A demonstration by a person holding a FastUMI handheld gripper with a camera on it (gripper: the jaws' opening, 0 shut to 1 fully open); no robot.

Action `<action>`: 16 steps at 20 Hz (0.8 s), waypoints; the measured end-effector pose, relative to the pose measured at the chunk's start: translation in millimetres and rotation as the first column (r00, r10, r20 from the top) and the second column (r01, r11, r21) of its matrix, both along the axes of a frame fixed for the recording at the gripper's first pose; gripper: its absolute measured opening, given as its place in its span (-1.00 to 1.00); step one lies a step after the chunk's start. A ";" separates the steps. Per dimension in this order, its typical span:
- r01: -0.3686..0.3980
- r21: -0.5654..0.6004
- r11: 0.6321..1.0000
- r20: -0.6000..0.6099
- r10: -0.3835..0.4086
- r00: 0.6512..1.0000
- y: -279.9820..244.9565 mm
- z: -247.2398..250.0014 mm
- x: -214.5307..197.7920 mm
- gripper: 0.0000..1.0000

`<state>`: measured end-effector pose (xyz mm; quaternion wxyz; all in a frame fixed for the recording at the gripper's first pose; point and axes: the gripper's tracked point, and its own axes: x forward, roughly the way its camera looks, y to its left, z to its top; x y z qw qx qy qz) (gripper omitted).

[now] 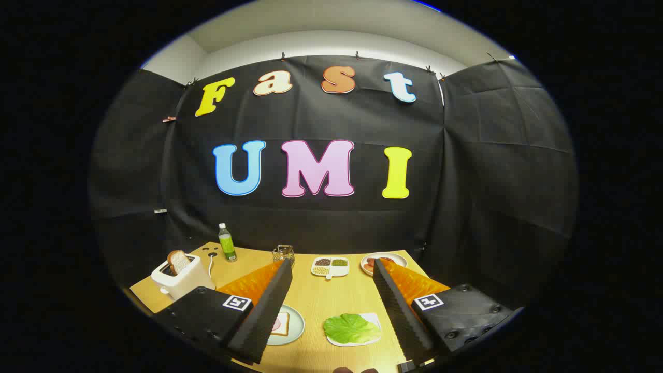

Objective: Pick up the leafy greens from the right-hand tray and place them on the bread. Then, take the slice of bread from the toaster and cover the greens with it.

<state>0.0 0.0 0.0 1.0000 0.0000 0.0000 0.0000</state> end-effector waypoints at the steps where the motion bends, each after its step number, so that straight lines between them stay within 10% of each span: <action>1: -0.017 0.002 1.000 -0.005 0.017 1.000 4.9 -0.8 -1.3 0.95; 16: 0.002 -0.018 1.000 -0.074 -0.004 0.997 36.4 -19.5 -2.9 0.96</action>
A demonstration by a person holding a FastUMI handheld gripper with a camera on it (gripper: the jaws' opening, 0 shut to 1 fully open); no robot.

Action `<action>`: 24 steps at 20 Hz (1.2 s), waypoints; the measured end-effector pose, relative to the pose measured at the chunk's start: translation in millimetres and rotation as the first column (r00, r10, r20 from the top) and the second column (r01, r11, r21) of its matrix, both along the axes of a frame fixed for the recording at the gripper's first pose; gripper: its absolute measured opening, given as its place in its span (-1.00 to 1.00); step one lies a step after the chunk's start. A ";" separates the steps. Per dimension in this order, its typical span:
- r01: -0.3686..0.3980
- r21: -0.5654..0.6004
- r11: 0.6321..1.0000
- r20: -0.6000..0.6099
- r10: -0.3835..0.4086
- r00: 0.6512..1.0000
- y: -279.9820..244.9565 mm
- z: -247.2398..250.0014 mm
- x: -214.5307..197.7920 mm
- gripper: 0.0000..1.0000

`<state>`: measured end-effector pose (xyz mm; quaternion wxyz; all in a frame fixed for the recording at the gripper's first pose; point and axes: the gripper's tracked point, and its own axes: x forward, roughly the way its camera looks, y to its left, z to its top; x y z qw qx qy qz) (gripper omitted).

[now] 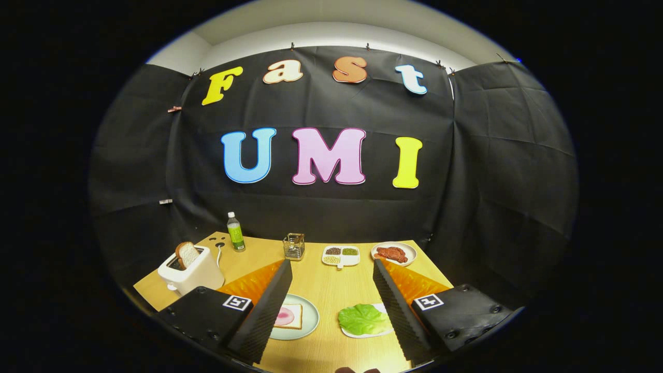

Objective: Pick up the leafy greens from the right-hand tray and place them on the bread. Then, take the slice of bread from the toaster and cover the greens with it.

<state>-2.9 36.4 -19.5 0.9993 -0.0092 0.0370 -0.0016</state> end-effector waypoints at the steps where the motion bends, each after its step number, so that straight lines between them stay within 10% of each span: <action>1: 0.006 -0.002 1.000 -0.010 -0.006 1.000 2.4 -3.5 -0.4 0.96; 15: 0.026 -0.015 1.000 -0.224 -0.029 0.974 -14.7 -85.7 28.3 0.96; 24: -0.110 -0.028 0.993 -0.394 0.090 0.915 -43.9 -157.2 70.0 0.96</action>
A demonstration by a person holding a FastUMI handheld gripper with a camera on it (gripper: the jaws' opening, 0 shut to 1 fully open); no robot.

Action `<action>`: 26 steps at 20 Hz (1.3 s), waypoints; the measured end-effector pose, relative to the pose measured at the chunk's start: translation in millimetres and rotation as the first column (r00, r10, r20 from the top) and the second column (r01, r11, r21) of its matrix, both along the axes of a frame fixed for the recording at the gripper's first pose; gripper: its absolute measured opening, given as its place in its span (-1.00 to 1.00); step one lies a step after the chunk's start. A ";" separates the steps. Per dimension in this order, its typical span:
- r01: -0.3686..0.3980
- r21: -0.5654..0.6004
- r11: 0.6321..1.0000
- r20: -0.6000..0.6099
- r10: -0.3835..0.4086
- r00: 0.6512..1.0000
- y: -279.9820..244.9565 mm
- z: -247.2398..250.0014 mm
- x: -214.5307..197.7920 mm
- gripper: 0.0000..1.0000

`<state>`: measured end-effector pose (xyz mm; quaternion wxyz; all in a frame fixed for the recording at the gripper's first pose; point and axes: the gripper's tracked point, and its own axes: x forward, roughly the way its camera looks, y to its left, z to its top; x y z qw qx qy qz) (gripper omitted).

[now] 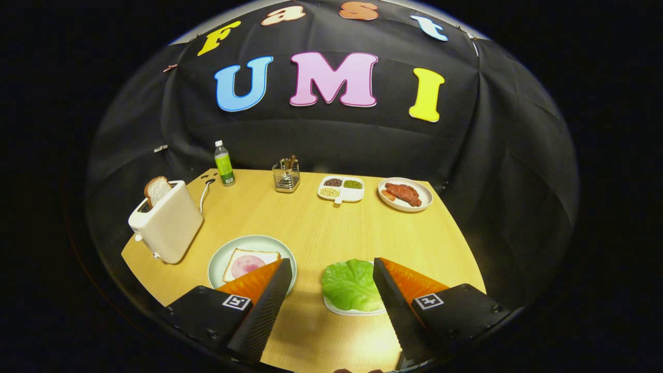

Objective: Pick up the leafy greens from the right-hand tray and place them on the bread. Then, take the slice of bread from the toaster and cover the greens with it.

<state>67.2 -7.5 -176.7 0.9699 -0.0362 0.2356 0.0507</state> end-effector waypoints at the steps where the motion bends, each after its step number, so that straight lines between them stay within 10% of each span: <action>1: -0.017 -0.016 1.000 -0.017 0.017 1.000 -4.4 -10.8 5.7 0.96; 15: -0.070 -0.020 0.997 -0.297 0.061 0.953 -48.9 -145.0 51.5 0.96; 26: -0.076 -0.017 0.997 -0.350 0.065 0.935 -50.1 -160.5 49.3 0.47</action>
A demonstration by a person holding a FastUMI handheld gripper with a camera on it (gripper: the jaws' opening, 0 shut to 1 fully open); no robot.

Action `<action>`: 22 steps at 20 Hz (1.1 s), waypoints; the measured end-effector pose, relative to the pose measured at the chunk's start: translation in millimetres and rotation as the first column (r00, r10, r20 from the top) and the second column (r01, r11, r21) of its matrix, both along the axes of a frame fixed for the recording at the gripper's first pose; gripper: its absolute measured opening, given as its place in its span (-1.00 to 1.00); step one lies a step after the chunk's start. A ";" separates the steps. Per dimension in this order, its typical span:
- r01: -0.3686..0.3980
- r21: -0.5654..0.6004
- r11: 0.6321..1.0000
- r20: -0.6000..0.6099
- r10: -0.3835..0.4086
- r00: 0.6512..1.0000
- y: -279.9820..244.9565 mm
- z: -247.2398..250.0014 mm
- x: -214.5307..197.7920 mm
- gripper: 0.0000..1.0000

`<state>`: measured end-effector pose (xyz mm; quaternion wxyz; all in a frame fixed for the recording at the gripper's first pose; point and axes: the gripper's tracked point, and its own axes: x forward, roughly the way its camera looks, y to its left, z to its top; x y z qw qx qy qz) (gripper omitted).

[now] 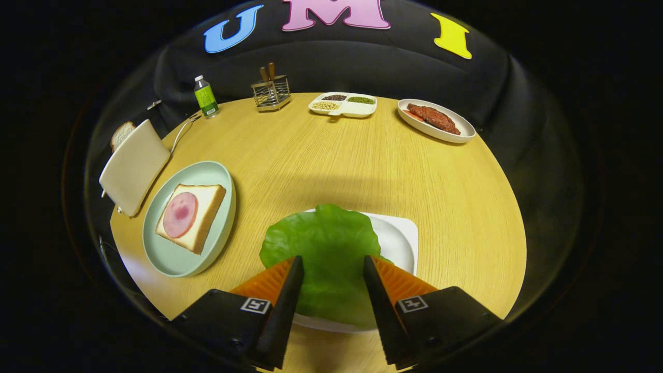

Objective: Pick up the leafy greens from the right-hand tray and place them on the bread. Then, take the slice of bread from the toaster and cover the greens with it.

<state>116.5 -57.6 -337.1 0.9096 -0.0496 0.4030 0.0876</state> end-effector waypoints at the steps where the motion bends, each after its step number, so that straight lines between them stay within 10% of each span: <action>1: 0.001 -0.001 1.000 0.015 -0.001 1.000 1.2 0.1 1.8 0.30; 10: 0.005 0.021 1.000 0.021 -0.006 1.000 -1.9 1.3 1.4 -0.81; 22: -0.052 0.088 0.995 0.063 0.046 0.997 13.5 54.5 -5.8 -0.86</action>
